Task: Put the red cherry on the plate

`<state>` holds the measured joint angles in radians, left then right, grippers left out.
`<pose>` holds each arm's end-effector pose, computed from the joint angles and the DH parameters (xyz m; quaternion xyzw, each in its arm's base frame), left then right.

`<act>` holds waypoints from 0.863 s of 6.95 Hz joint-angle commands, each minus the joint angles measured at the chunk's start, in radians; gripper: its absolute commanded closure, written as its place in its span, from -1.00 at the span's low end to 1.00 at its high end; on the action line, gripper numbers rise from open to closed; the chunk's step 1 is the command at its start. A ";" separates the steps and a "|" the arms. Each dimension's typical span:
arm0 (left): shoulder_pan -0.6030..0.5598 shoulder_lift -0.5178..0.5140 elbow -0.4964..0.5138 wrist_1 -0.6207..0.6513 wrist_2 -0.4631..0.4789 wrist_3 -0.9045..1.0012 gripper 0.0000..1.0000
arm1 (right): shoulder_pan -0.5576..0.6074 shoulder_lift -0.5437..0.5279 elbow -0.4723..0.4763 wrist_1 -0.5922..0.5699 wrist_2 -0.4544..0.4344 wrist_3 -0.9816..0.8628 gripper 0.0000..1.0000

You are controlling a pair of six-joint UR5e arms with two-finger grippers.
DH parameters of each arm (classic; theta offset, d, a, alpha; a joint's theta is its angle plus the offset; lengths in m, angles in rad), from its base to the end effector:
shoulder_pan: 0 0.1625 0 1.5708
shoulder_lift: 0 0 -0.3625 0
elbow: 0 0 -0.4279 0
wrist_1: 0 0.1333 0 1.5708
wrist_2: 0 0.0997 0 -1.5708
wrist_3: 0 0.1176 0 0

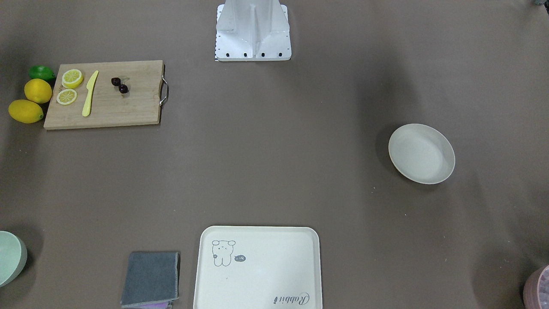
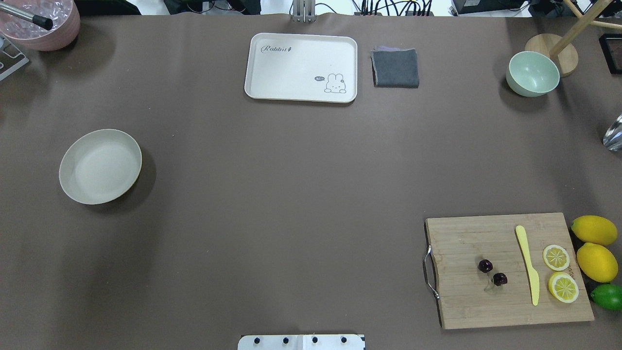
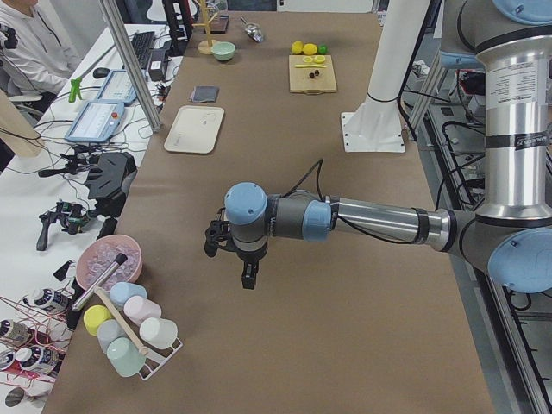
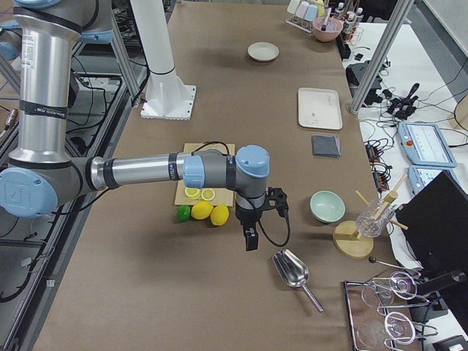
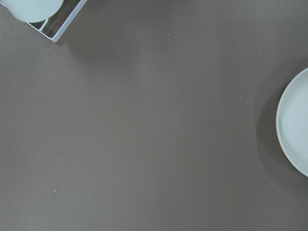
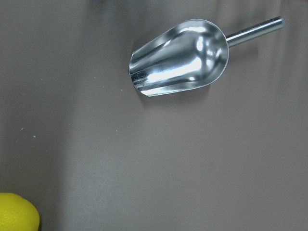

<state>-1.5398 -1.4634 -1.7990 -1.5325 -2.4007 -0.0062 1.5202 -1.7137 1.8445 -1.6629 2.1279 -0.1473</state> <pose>-0.0313 -0.4930 0.5422 0.0302 0.4034 0.0280 0.9141 0.0470 -0.4791 0.5614 0.0319 -0.2737 -0.1003 0.9560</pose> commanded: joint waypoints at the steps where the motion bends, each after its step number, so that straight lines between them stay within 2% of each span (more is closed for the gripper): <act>1: 0.000 0.026 -0.011 -0.009 0.002 0.000 -0.96 | 0.000 -0.001 -0.008 0.000 -0.012 0.000 -1.00; 4: 0.000 0.026 -0.025 -0.008 0.003 -0.002 -0.96 | 0.003 0.052 0.004 0.000 -0.006 0.003 -1.00; 6: -0.025 0.020 -0.048 -0.017 0.008 -0.002 -0.96 | 0.021 0.062 0.053 0.003 -0.009 0.002 -1.00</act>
<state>-1.5473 -1.4396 -1.8287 -1.5464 -2.3951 -0.0075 1.5331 -1.6638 1.8745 -1.6613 2.1202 -0.1450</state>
